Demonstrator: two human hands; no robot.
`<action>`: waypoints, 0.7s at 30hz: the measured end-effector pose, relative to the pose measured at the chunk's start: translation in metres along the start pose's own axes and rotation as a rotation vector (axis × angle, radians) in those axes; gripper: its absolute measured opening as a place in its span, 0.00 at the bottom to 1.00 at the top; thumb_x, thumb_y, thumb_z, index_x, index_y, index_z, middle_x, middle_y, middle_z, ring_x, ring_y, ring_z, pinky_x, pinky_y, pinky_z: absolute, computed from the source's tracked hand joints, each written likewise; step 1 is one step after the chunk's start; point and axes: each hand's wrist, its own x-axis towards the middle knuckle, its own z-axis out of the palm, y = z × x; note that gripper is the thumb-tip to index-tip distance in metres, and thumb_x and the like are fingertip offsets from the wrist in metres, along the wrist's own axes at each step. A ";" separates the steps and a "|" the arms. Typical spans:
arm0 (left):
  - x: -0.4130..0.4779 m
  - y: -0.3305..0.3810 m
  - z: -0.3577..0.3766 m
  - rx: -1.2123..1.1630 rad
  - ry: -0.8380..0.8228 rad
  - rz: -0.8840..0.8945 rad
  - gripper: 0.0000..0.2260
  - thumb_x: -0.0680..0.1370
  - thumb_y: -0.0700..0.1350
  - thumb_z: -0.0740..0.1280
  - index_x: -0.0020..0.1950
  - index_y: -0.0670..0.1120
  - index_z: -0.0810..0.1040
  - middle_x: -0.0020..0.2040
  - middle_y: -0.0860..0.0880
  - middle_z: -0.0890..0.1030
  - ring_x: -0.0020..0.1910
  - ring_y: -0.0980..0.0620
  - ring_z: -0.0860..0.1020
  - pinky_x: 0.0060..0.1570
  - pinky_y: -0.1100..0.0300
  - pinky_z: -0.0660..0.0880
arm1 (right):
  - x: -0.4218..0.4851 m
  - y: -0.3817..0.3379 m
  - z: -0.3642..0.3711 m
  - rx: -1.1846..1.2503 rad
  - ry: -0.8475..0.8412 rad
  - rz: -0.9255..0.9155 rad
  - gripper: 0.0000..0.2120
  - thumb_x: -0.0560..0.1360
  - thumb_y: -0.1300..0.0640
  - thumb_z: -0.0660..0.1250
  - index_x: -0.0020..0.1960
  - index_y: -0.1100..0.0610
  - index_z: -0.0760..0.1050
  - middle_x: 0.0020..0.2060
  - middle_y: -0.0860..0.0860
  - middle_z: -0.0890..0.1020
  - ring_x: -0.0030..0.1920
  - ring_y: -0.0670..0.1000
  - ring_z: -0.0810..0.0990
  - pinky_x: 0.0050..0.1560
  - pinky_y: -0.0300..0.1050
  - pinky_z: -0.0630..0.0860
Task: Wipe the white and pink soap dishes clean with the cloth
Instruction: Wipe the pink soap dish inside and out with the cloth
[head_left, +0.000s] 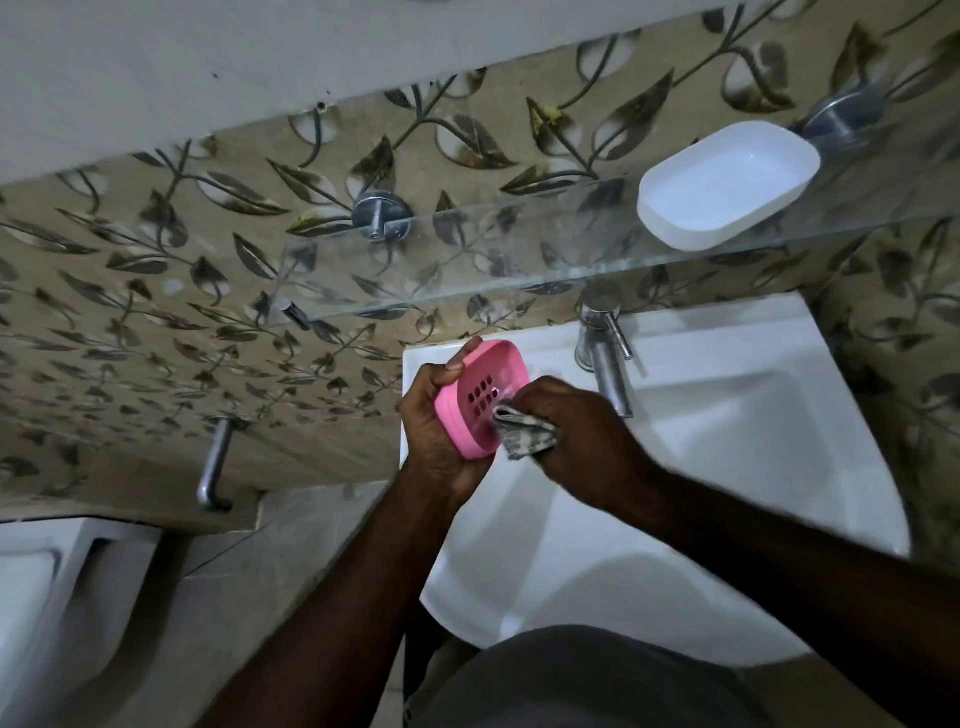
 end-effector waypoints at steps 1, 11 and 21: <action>0.001 0.001 0.000 0.000 0.002 0.022 0.41 0.51 0.46 0.77 0.63 0.44 0.71 0.52 0.44 0.75 0.47 0.46 0.75 0.49 0.55 0.74 | -0.001 -0.009 0.004 0.070 -0.012 0.020 0.15 0.65 0.66 0.67 0.50 0.56 0.81 0.41 0.43 0.79 0.42 0.41 0.80 0.43 0.30 0.73; -0.004 0.005 0.001 0.044 -0.033 -0.021 0.39 0.54 0.48 0.76 0.63 0.43 0.70 0.49 0.42 0.74 0.45 0.45 0.75 0.43 0.57 0.74 | 0.005 0.018 0.001 -0.059 0.026 -0.016 0.20 0.66 0.70 0.65 0.54 0.55 0.79 0.50 0.51 0.81 0.51 0.55 0.80 0.50 0.52 0.77; -0.006 0.016 0.003 0.067 -0.040 0.009 0.35 0.51 0.48 0.77 0.56 0.41 0.77 0.45 0.43 0.77 0.41 0.45 0.77 0.43 0.58 0.76 | -0.001 -0.004 0.013 -0.018 0.059 -0.119 0.15 0.70 0.66 0.69 0.55 0.56 0.79 0.53 0.50 0.81 0.54 0.53 0.80 0.53 0.49 0.77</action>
